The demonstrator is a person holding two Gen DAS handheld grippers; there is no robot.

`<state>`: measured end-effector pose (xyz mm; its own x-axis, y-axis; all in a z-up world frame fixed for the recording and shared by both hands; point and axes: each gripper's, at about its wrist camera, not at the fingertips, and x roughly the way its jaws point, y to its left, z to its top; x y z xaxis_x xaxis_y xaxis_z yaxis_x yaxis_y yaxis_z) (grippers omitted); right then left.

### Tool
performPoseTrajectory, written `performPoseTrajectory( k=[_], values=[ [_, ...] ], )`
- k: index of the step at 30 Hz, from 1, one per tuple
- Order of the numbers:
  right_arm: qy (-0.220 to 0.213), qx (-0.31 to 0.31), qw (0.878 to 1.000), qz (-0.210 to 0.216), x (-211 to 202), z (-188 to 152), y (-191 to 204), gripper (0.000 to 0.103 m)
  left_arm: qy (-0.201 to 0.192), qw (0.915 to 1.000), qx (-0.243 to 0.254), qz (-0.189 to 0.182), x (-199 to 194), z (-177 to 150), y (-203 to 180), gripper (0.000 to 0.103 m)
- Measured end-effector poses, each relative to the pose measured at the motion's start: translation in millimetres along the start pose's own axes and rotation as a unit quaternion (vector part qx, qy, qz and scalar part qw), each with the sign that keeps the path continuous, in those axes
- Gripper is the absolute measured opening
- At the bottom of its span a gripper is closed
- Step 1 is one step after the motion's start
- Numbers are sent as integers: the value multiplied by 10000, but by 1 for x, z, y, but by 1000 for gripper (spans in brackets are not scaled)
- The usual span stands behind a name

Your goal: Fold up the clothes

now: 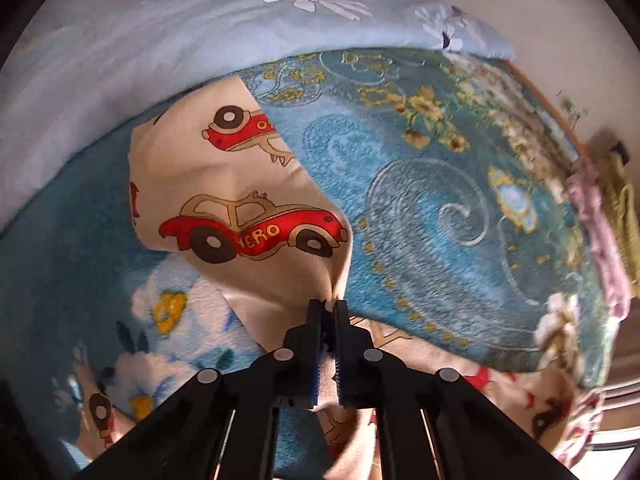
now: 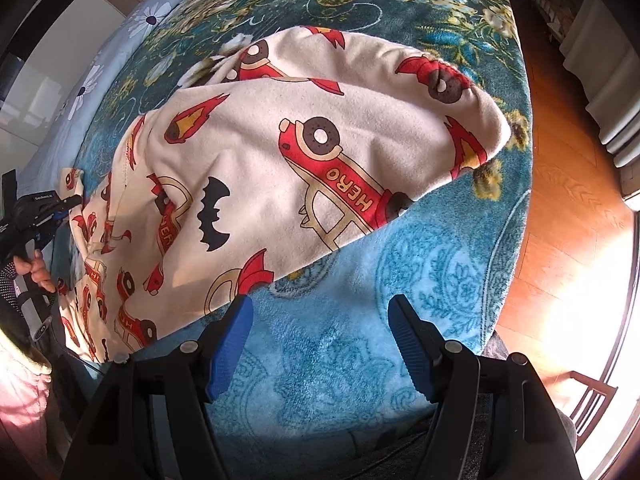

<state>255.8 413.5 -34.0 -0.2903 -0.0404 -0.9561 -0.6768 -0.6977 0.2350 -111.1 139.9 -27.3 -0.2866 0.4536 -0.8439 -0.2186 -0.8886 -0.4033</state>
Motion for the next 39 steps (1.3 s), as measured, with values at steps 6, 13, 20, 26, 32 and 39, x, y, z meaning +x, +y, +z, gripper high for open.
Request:
performPoseTrajectory(
  k=[6, 13, 20, 26, 32, 39],
  values=[
    [-98, -79, 9999, 73, -1, 4, 14, 71, -774, 9872, -837, -1115, -69, -9, 48, 6],
    [-459, -935, 9931, 538, -10, 39, 76, 71, 355, 9849, -1599, -565, -37, -94, 105, 6],
    [-534, -2294, 9713, 314, 5, 107, 161, 71, 701, 9791, -1855, -443, -32, -122, 113, 8],
    [-2, -3288, 9433, -449, 50, 127, 203, 71, 874, 9888, -1204, 137, -47, -103, 91, 30],
    [173, -3707, 9239, -928, 67, 106, 199, 42, 363, 9947, -342, 902, -55, -64, 57, 65],
    [-168, -3662, 9257, -930, 39, 91, 180, 13, 440, 9821, 221, 1818, 6, -15, 30, 64]
  ],
)
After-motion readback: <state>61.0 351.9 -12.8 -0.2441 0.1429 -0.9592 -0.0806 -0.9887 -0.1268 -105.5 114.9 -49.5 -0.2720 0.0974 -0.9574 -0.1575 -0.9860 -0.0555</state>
